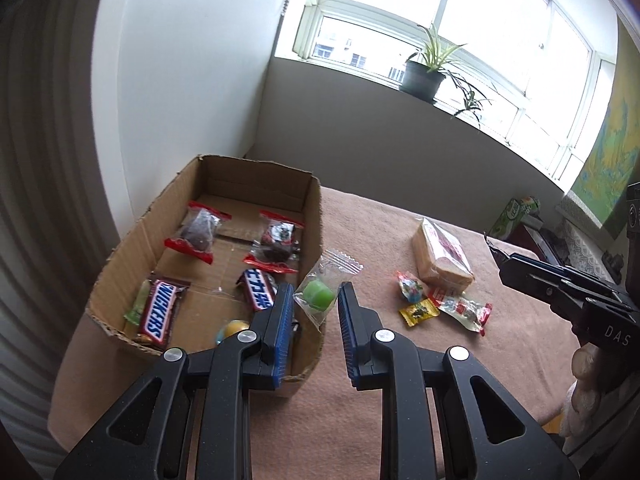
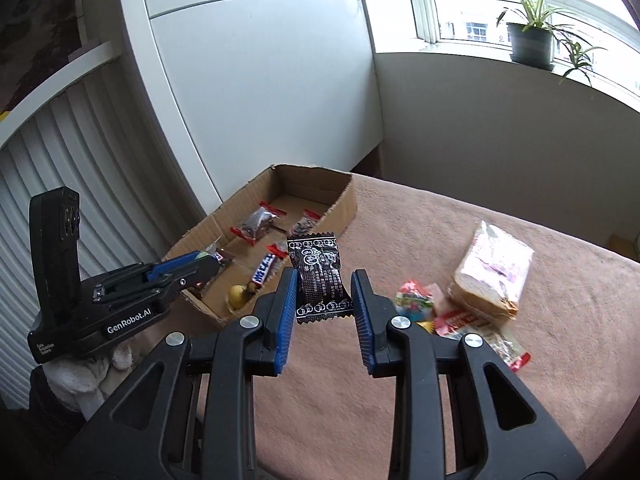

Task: Organize snacks
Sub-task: 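Carry both held snacks over the cardboard box and open both tools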

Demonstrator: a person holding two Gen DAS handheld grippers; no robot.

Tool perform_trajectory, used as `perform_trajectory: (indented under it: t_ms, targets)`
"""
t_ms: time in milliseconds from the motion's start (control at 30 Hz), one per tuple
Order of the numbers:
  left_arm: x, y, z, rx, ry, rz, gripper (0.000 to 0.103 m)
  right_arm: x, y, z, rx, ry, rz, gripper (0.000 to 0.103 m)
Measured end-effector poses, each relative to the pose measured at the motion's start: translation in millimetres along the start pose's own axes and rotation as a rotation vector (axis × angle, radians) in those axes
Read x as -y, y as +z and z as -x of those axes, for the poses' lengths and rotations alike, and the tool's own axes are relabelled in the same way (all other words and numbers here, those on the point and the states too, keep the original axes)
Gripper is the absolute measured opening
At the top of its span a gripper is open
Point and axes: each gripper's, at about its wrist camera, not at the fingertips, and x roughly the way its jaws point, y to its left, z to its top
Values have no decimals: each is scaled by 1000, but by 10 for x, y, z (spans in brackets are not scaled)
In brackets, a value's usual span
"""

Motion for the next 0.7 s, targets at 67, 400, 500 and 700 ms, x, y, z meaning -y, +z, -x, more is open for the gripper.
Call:
perform_trajectory:
  t_ms: [67,400,500,700]
  targets:
    - [-119,17,28,8,19,18,21,-136,71,-156,-11,30,12,29]
    - [-581,80,57,26,104,85,21,-634,284,-856,-78,67,77,29]
    - [-669,96,57,27,119,95,21,-687,293,-952,-82,62,78,29]
    - [-763,111,47,31,149,111,32,-684,291,-893,-56,44,79,78]
